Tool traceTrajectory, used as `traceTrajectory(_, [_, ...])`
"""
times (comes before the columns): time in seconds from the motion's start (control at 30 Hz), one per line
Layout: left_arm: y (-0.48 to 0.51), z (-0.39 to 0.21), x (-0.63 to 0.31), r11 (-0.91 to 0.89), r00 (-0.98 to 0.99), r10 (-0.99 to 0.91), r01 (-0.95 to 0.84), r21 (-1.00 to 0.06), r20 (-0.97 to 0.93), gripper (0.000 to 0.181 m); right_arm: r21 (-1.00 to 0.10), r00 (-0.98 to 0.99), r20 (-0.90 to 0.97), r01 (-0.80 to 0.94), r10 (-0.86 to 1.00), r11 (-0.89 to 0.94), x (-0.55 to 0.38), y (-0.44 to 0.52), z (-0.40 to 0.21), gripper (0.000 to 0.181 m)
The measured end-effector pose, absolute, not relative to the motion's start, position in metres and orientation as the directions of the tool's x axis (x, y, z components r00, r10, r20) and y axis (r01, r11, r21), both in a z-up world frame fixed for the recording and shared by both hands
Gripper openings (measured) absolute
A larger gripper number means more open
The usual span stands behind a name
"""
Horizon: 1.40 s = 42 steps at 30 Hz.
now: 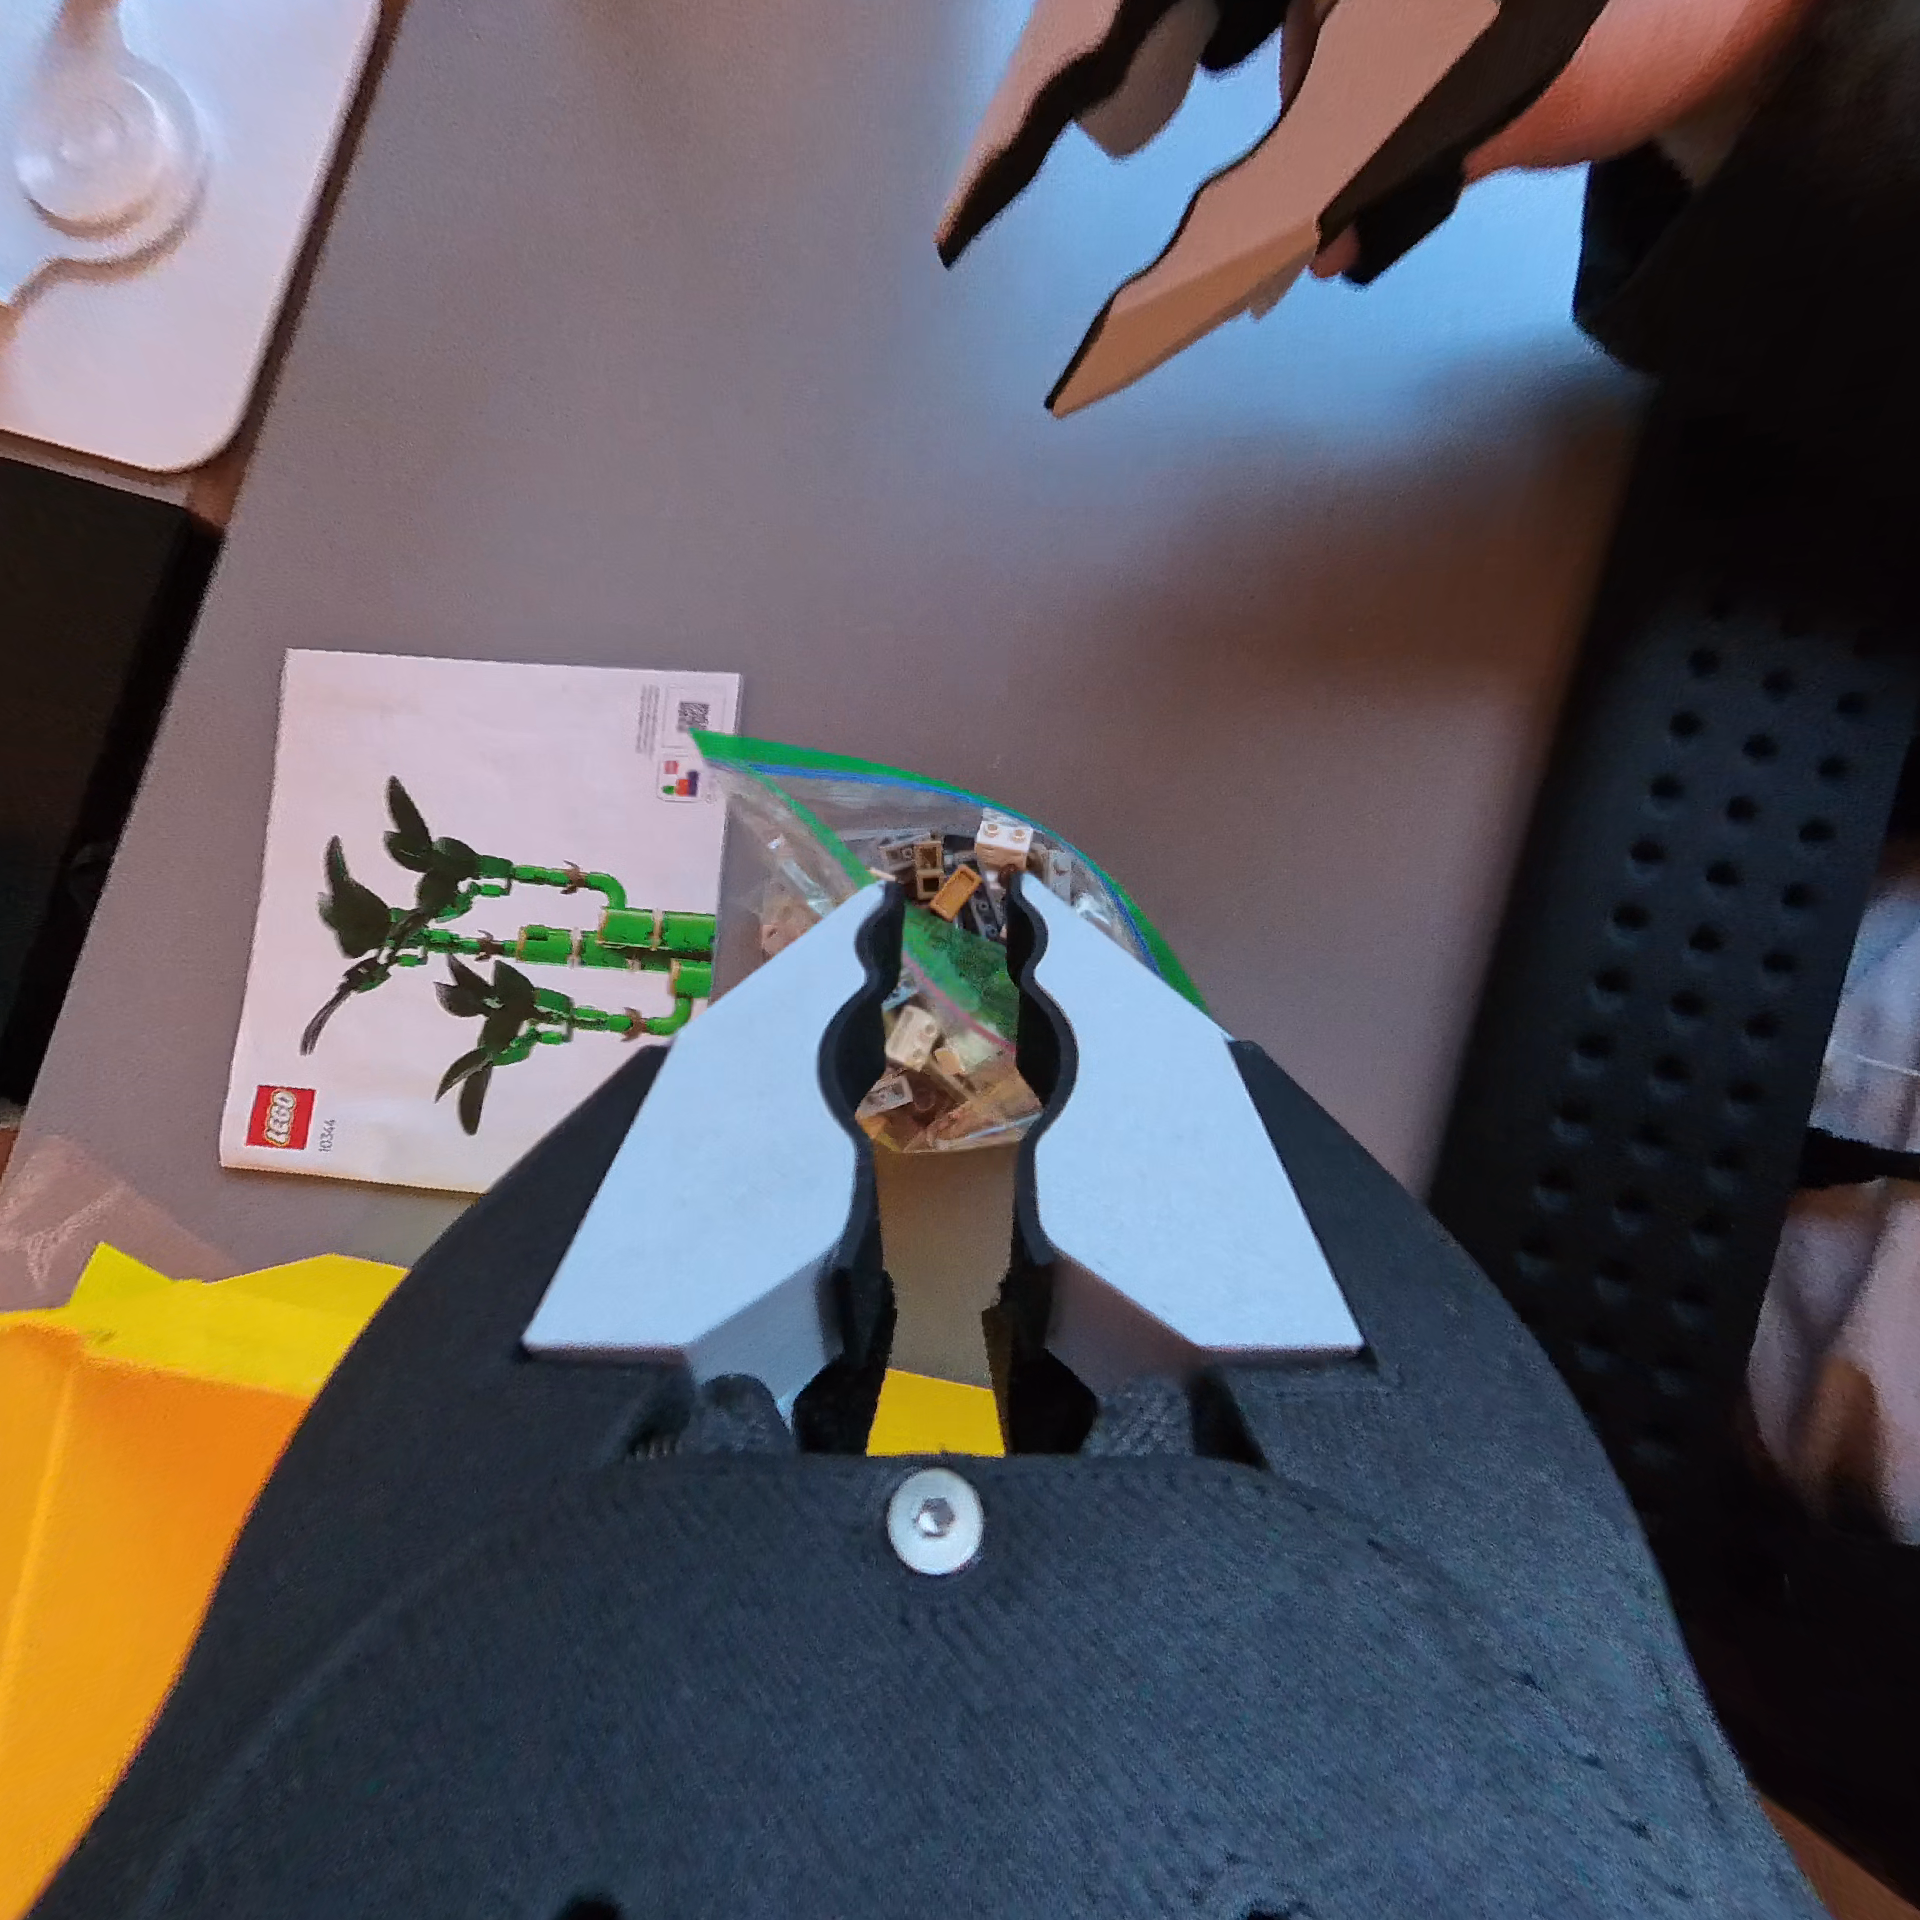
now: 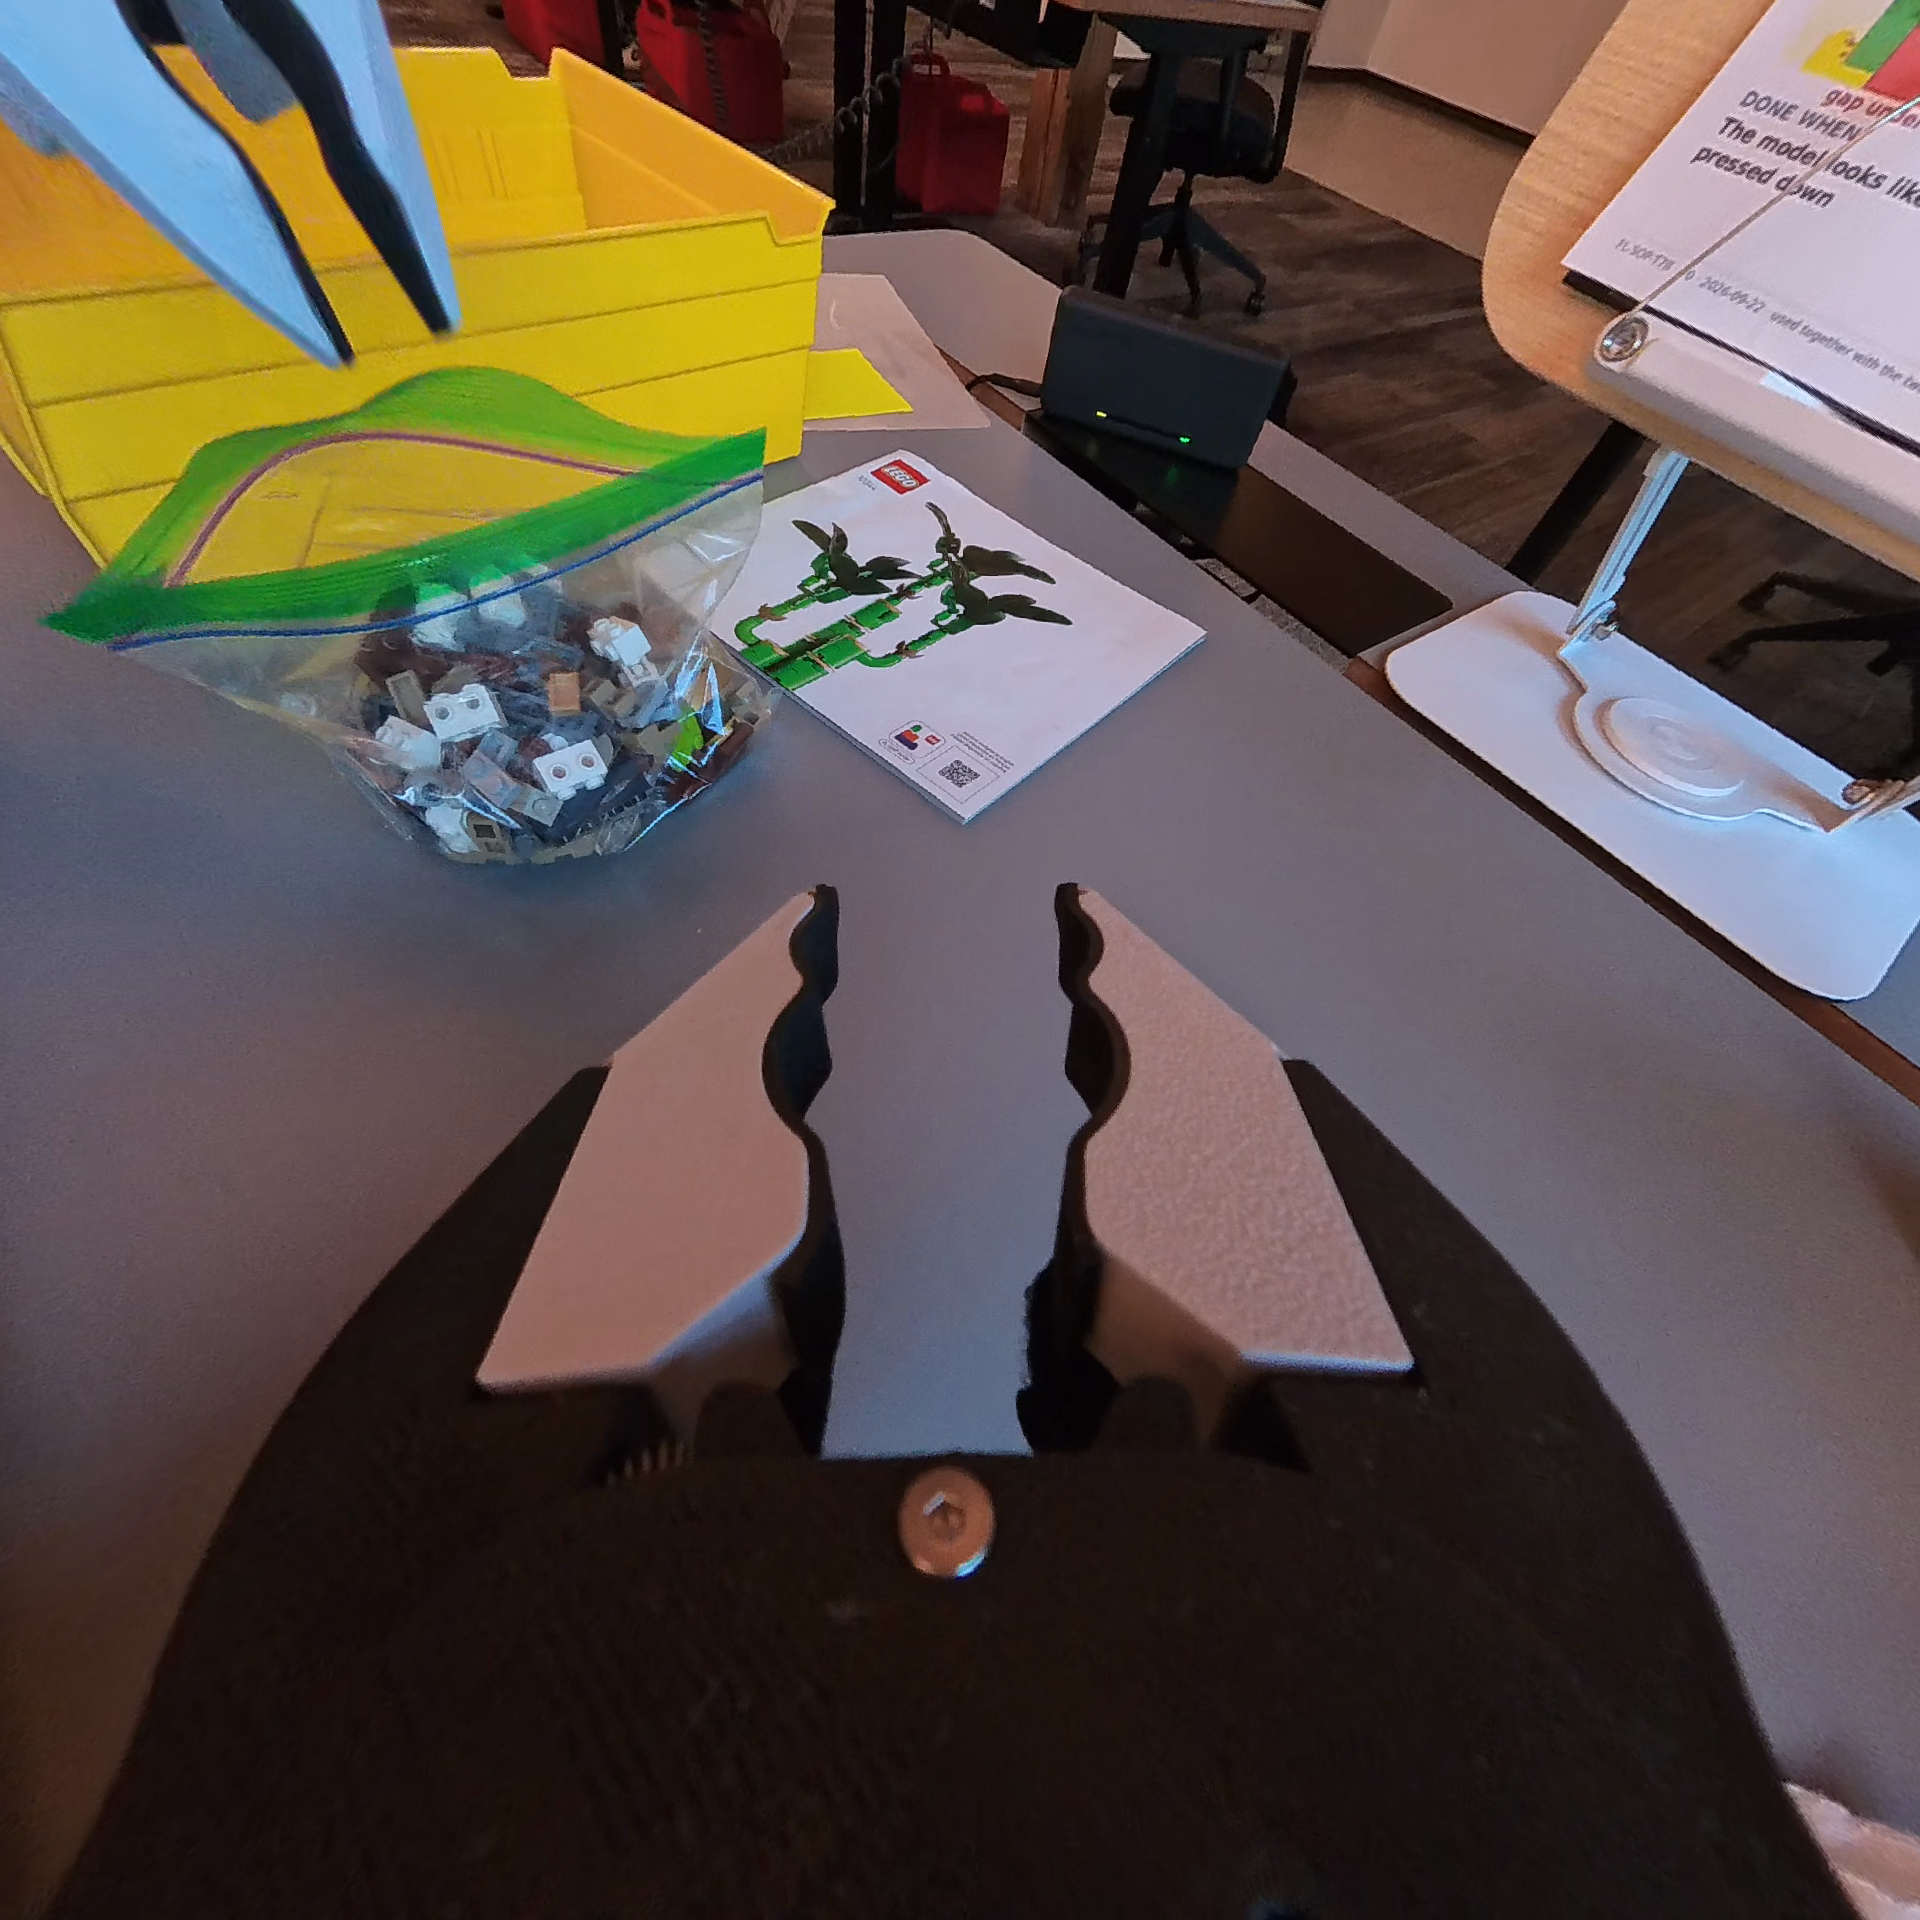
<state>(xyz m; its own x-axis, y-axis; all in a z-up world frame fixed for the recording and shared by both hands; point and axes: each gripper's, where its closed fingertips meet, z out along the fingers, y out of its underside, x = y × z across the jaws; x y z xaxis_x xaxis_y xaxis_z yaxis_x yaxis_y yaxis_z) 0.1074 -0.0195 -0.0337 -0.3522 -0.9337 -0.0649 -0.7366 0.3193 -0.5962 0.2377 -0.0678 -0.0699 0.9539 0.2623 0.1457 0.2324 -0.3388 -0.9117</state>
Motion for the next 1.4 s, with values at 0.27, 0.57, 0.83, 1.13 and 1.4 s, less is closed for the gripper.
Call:
traceTrajectory(0.27, [0.125,0.008,0.021,0.088,0.116,-0.963,-0.716,-0.693,-0.243,0.032,-0.917,0.957,0.150,0.228,0.248,-0.327,0.241,-0.069,-0.066,0.042])
traceTrajectory(0.57, [0.165,-0.123,0.007,0.060,-0.070,-0.998,-0.900,-0.431,0.005,0.047,-0.917,0.961,0.130,0.210,0.245,-0.338,0.241,-0.067,-0.071,0.042])
traceTrajectory(0.83, [0.178,-0.163,0.002,0.185,-0.174,-0.983,-0.936,-0.299,-0.064,0.046,-0.933,0.971,0.087,0.157,0.222,-0.323,0.249,-0.069,-0.068,0.042])
traceTrajectory(1.13, [0.183,-0.160,-0.002,0.152,-0.138,-0.988,-0.937,-0.316,-0.067,0.030,-0.912,0.961,0.126,0.209,0.245,-0.353,0.244,-0.069,-0.075,0.042])
traceTrajectory(1.4, [0.084,-0.002,0.049,0.071,-0.118,-0.993,-0.650,-0.757,0.008,0.030,-0.909,0.963,0.123,0.207,0.241,-0.362,0.245,-0.068,-0.077,0.042])
